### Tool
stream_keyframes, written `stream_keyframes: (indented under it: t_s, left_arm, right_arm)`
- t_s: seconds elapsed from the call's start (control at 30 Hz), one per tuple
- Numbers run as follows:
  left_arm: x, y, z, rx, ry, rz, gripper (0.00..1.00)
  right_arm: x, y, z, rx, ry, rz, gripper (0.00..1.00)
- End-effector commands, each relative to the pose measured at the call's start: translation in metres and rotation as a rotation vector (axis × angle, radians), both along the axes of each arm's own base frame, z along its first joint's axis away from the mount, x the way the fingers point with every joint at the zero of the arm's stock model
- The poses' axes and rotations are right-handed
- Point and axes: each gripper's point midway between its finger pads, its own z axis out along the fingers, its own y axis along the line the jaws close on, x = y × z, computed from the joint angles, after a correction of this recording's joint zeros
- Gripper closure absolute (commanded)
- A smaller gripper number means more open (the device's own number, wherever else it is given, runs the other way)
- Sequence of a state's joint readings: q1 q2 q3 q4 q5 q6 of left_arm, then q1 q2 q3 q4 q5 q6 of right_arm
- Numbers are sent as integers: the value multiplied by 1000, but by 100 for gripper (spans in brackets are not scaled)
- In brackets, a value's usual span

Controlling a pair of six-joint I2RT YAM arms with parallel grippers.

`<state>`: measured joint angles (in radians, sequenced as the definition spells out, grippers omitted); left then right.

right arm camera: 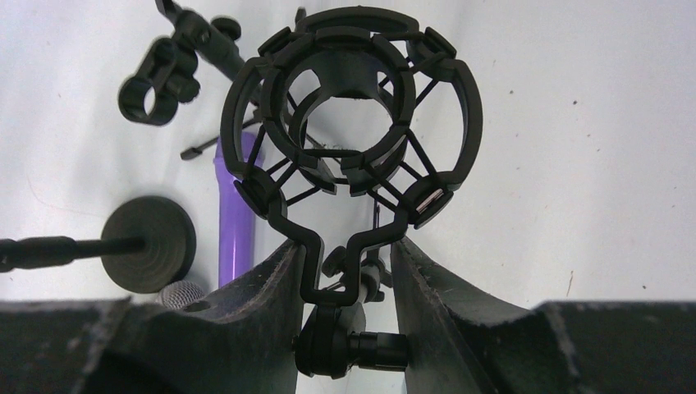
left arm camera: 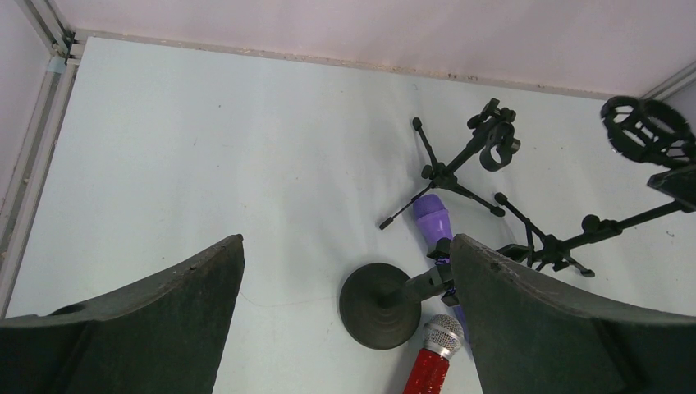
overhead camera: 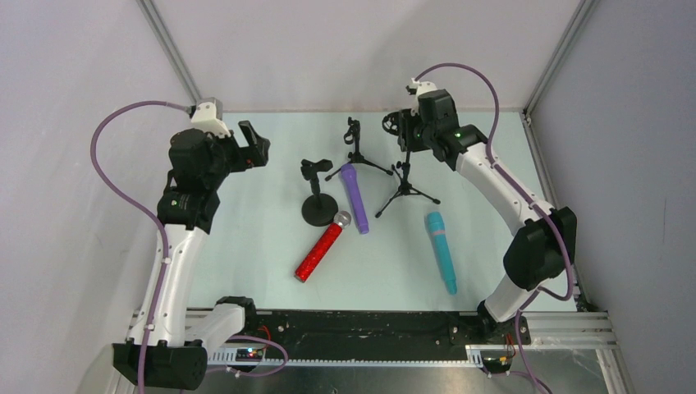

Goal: Attach the microphones to the stand

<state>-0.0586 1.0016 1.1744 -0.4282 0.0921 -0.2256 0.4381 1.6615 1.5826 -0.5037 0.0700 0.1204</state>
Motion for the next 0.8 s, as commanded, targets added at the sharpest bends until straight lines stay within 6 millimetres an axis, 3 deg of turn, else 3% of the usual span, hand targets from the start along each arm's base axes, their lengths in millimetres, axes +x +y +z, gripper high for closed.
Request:
stream_keyframes:
  t_s: [0.0,0.43,0.77]
  left_arm:
    - [3,-1,5,16,-30,-19,2]
    - [5,-1,2,15,-20,-18,2]
    - [5,-2,2,12,-19,-21,2]
  right_arm:
    - [8,-11,80,86,-188,-54,100]
    - [-8,-23,159,168,-327,-78,100]
    - [-45,-31,214,224,-416,-59,100]
